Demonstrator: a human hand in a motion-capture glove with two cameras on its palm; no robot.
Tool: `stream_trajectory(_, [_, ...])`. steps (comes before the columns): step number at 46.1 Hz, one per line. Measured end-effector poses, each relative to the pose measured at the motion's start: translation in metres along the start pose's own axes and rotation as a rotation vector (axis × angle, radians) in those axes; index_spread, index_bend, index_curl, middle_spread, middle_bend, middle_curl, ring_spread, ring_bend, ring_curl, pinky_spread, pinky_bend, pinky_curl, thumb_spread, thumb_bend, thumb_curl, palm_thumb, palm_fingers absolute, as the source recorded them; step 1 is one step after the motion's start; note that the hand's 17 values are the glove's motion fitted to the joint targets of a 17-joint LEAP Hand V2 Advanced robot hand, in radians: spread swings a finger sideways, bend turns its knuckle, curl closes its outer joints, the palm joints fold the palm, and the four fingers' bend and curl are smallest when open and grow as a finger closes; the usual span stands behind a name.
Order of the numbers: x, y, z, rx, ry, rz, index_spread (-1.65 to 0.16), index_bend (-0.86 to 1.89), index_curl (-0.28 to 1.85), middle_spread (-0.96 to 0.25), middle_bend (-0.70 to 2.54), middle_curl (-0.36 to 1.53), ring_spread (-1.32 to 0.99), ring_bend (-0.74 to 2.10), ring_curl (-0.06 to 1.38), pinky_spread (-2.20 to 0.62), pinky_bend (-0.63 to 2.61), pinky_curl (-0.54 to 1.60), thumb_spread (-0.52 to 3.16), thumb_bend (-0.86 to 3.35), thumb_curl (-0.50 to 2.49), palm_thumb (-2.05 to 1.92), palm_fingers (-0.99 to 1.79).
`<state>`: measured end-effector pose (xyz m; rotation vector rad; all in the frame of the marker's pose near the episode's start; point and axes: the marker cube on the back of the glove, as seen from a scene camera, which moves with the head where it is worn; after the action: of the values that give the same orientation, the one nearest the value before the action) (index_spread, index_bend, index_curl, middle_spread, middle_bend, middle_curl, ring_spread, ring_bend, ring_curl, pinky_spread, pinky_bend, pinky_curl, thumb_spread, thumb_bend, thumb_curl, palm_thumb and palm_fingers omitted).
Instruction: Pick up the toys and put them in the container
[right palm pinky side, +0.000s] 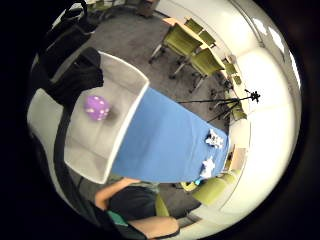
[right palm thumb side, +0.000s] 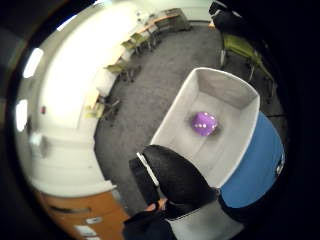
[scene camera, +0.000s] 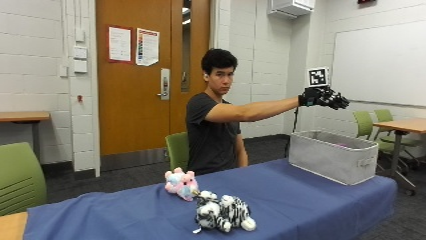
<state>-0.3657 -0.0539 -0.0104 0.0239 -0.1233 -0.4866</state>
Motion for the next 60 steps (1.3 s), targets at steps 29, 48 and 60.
stream_trajectory(29, [0.381, 0.128, -0.048, -0.044, 0.140, 0.466, -0.34, 0.16, 0.62, -0.17, 0.45, 0.45, -0.33, 0.75, 0.29, -0.16, 1.04, 0.37, 1.04, -0.09, 0.26, -0.11, 0.00])
stream_trajectory(48, [0.558, 0.206, 0.058, -0.118, 0.077, 0.686, -0.39, 0.30, 0.60, -0.20, 0.33, 0.42, -0.34, 0.54, 0.24, -0.07, 0.94, 0.33, 0.98, -0.10, 0.20, -0.13, -0.02])
stream_trajectory(60, [0.598, 0.233, 0.148, -0.221, 0.023, 0.729, -0.40, 0.31, 0.59, -0.20, 0.21, 0.39, -0.28, 0.37, 0.21, 0.01, 0.89, 0.32, 0.96, -0.09, 0.19, -0.12, -0.06])
